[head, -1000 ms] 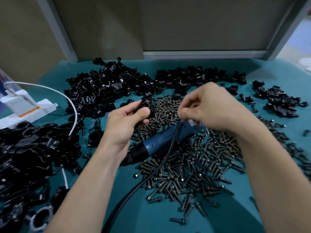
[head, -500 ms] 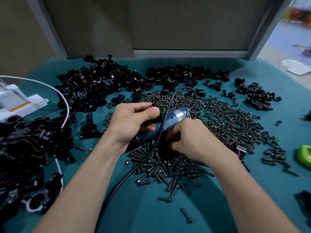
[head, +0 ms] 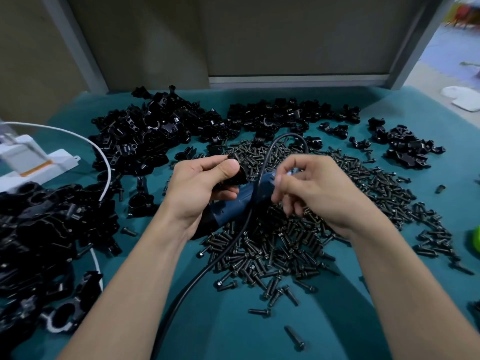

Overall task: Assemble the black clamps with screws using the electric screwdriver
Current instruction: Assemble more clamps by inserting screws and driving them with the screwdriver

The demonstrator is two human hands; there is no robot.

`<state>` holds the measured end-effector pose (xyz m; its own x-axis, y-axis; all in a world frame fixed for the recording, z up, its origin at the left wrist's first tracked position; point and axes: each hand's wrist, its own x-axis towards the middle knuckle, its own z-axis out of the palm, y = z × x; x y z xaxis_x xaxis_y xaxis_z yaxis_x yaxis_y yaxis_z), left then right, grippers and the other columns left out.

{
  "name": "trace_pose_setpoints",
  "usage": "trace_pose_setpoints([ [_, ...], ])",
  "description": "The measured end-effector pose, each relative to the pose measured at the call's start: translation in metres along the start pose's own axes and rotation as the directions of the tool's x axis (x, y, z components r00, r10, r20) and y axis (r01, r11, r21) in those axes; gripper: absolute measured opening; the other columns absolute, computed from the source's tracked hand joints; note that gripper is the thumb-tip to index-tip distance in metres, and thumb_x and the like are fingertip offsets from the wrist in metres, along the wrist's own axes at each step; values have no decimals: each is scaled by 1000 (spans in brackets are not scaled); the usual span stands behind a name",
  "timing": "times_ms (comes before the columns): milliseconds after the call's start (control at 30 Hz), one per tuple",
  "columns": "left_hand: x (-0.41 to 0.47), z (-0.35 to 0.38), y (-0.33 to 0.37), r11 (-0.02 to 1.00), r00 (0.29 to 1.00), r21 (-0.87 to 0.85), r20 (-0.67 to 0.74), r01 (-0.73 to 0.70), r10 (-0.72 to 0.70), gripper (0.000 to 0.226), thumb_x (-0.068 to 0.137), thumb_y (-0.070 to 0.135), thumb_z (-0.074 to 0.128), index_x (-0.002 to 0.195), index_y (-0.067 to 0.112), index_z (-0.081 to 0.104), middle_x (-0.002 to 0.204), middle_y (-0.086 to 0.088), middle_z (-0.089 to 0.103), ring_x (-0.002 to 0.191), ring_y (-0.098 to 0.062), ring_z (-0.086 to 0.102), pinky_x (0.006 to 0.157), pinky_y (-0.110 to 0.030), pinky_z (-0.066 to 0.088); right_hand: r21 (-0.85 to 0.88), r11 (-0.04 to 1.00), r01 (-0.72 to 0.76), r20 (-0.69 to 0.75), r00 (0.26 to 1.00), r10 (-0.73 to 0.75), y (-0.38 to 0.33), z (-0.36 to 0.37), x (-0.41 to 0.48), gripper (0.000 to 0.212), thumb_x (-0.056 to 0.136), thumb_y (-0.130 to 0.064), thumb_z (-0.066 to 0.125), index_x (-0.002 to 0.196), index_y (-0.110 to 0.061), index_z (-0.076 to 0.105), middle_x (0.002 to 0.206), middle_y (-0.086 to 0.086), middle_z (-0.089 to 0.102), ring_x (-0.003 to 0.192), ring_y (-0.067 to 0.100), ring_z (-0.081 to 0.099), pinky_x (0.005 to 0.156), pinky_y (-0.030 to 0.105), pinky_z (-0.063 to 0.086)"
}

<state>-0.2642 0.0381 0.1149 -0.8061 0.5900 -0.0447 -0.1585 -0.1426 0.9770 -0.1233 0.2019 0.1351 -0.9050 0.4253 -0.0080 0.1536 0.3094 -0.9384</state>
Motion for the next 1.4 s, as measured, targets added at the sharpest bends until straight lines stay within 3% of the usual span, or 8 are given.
trace_pose_setpoints([
  [133,2,-4,-3,1000,1000,-3,-4,-11,11,32,70,29,80,96,10,81,80,-5,78,57,-16,69,54,-20,56,73,995,74,-44,997,-71,-9,2,13,15,83,8,78,80,-6,73,66,11,72,56,18,66,48,23,50],
  [200,2,-6,-4,1000,1000,3,-8,-6,6,39,70,29,80,102,6,80,81,-4,78,59,-16,69,55,-21,56,253,966,56,-39,998,-47,-6,8,11,17,77,11,80,83,-4,74,68,13,72,59,19,68,51,22,53],
  [333,4,-8,-4,1000,1000,13,5,3,-3,41,69,28,80,104,6,79,78,-6,77,58,-15,69,54,-20,56,603,798,30,-30,999,-15,2,24,9,20,67,0,80,85,-7,77,82,17,75,72,21,74,64,24,59],
  [467,6,-8,-6,999,1000,30,12,12,-13,48,68,30,80,108,5,78,78,-6,77,58,-15,68,55,-20,56,728,685,19,-63,997,40,6,29,10,18,70,2,72,81,-9,81,89,17,77,81,23,77,69,25,61],
  [567,7,-9,-7,999,999,28,27,17,-17,37,67,31,81,98,10,82,80,-7,77,58,-16,68,55,-20,56,753,658,20,-82,995,64,7,28,10,18,72,1,73,84,-8,82,88,17,77,80,22,77,69,25,62],
  [833,8,-9,-8,999,998,44,58,22,-25,53,65,29,81,112,4,76,81,-10,77,59,-16,67,55,-20,56,701,708,85,-141,990,21,7,30,7,34,72,-1,78,105,-2,71,88,20,78,72,21,76,63,26,61],
  [1033,8,-10,-8,995,991,92,130,27,-39,60,66,27,81,121,2,74,98,-17,80,74,-23,70,63,-22,59,592,790,157,-170,983,-69,6,33,8,17,69,-5,82,83,-13,79,79,19,77,69,23,76,64,29,61],
  [1400,8,-10,-9,993,984,115,174,14,-34,64,70,20,80,130,0,69,105,-22,78,84,-27,73,69,-25,62,460,856,237,-229,963,-143,7,41,11,9,79,-8,82,84,-15,82,71,14,75,64,20,71,61,24,56],
])
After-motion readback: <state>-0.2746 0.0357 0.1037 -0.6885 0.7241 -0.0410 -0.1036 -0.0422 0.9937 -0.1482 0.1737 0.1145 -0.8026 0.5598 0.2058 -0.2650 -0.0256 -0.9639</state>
